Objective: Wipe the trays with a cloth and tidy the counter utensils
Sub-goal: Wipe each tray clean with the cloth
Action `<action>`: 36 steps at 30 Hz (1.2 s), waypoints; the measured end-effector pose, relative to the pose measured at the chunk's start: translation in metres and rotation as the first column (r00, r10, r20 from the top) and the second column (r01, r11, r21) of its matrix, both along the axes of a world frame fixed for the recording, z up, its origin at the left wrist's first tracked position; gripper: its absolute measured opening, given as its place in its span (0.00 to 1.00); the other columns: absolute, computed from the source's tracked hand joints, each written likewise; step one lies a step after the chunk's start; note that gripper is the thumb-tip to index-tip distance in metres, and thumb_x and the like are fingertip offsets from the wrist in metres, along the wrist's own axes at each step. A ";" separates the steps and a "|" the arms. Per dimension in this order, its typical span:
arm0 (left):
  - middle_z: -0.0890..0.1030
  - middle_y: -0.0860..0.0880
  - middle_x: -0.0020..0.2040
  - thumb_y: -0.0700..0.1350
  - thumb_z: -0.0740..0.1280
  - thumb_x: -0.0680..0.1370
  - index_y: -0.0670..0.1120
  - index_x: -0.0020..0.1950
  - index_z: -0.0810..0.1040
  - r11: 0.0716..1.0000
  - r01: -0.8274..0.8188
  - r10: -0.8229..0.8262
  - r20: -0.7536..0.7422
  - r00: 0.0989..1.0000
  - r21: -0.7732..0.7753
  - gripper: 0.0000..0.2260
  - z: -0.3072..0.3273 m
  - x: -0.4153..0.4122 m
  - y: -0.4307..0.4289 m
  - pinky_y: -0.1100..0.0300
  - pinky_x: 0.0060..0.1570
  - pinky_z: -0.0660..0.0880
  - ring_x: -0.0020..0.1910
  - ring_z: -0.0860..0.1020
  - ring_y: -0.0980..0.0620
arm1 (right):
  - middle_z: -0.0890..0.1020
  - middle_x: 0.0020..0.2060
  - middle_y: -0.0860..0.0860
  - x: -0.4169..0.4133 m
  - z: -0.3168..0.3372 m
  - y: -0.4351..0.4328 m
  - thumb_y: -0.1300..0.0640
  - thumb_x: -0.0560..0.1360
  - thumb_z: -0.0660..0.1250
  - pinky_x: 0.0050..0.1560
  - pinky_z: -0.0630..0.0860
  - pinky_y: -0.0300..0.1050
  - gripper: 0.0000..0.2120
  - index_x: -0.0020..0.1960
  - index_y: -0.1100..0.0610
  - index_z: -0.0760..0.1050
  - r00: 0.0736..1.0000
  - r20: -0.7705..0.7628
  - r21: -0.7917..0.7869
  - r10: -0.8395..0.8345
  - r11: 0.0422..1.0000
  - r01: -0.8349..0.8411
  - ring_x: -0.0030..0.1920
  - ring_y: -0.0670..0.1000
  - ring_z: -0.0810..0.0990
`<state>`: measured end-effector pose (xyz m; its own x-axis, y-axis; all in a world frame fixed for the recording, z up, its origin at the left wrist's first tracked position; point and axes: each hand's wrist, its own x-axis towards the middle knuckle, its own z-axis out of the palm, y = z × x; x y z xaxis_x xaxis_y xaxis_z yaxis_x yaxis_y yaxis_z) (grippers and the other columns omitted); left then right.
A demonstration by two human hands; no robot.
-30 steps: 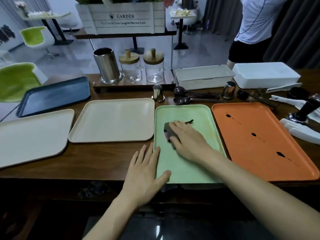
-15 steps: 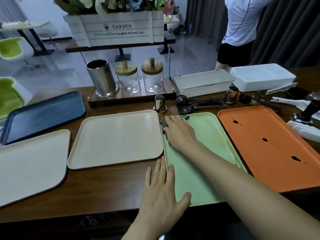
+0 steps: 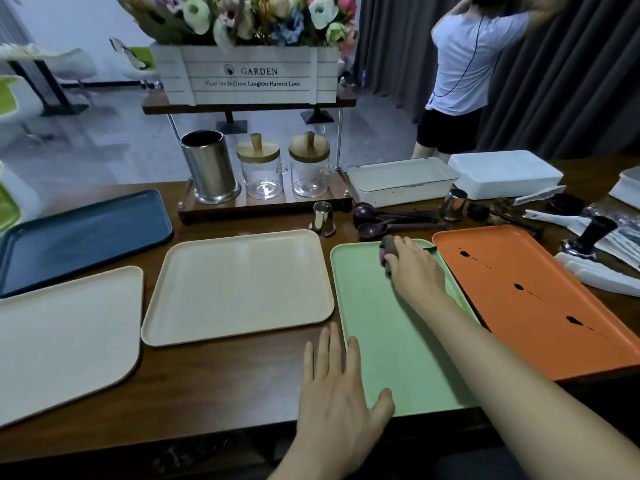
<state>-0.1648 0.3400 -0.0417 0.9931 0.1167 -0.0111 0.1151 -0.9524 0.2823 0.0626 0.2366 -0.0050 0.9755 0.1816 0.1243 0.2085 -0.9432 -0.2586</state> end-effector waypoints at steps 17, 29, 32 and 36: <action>0.70 0.36 0.76 0.69 0.60 0.73 0.41 0.71 0.77 1.000 -0.026 0.025 0.066 0.998 0.003 0.39 -0.005 0.001 0.001 0.43 0.73 0.54 0.77 0.68 0.40 | 0.71 0.73 0.47 -0.087 0.044 -0.076 0.50 0.85 0.56 0.75 0.56 0.55 0.18 0.74 0.50 0.65 0.966 -0.217 -0.123 0.143 0.977 -0.172 0.72 0.60 0.67; 0.40 0.45 0.84 0.72 0.48 0.77 0.47 0.84 0.47 0.999 0.039 -0.038 -0.036 0.999 0.014 0.42 0.011 -0.002 0.004 0.47 0.78 0.33 0.82 0.35 0.48 | 0.65 0.77 0.48 -0.060 0.003 -0.103 0.46 0.84 0.49 0.79 0.44 0.60 0.23 0.78 0.48 0.58 0.948 -0.221 -0.124 0.227 0.958 -0.258 0.73 0.50 0.68; 0.41 0.46 0.84 0.73 0.49 0.77 0.48 0.84 0.49 0.999 0.034 -0.033 -0.046 0.998 0.031 0.42 0.011 -0.001 0.005 0.47 0.79 0.35 0.82 0.35 0.48 | 0.72 0.71 0.52 -0.014 0.007 -0.078 0.48 0.84 0.50 0.77 0.48 0.63 0.17 0.70 0.51 0.65 0.954 -0.208 -0.104 0.218 0.964 -0.243 0.64 0.56 0.76; 0.40 0.47 0.84 0.81 0.46 0.71 0.49 0.83 0.50 1.000 0.012 -0.012 -0.072 0.997 0.002 0.50 0.013 -0.001 0.004 0.46 0.79 0.37 0.82 0.36 0.49 | 0.74 0.68 0.55 0.017 0.008 -0.063 0.50 0.84 0.51 0.76 0.51 0.63 0.16 0.67 0.53 0.68 0.956 -0.191 -0.119 0.224 0.961 -0.249 0.61 0.60 0.77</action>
<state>-0.1658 0.3442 -0.0287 0.9911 0.1046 -0.0821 0.1233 -0.9544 0.2719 0.0797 0.1731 0.0032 0.9065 0.4132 -0.0865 0.3937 -0.9015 -0.1800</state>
